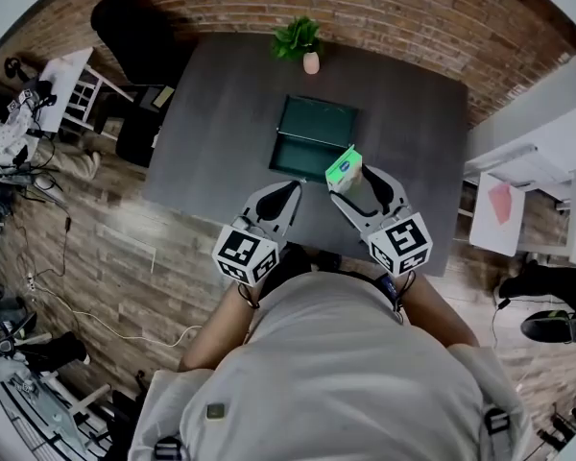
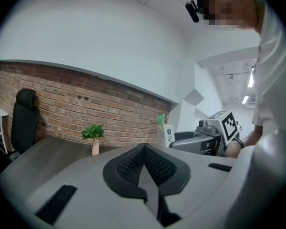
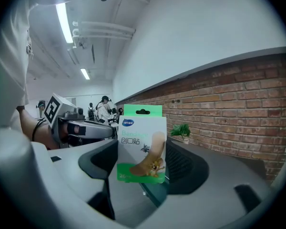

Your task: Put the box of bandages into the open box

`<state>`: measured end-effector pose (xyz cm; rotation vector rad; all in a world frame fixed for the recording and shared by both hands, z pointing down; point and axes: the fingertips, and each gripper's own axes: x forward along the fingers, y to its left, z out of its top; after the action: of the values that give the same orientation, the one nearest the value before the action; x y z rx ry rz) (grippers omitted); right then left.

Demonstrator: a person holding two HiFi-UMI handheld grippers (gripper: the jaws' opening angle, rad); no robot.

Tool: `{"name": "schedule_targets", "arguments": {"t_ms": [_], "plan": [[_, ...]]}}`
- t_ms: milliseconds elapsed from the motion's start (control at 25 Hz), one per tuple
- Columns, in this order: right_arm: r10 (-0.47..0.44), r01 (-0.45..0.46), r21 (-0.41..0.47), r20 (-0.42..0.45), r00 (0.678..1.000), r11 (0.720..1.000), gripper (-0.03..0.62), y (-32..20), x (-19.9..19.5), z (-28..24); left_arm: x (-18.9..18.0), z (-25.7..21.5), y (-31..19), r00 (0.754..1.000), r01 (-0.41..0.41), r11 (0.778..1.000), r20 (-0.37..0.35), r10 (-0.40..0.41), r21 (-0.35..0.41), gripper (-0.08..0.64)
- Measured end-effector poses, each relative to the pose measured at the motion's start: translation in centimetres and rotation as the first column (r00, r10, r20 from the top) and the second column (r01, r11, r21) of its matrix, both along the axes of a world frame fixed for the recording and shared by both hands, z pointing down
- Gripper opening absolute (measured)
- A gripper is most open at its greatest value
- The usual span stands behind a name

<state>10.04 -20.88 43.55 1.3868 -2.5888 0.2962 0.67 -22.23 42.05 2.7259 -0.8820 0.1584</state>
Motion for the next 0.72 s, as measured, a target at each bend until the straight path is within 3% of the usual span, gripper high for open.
{"name": "schedule_targets", "arguments": {"t_ms": [320, 720], "plan": [[-0.026, 0.02, -0.13, -0.043, 0.999, 0.991, 0.307, -5.7, -2.2, 5.3, -1.4, 3.4, -5.5, 0.999, -0.042, 0.995, 0.022, 0.044, -0.092, 0.015], [-0.044, 0.008, -0.301, -0.112, 0.993, 0.954, 0.306, -11.0, -4.5, 13.6, -4.1, 10.6, -11.3, 0.992, -0.072, 0.973, 0.09, 0.094, -0.219, 0.015]]}}
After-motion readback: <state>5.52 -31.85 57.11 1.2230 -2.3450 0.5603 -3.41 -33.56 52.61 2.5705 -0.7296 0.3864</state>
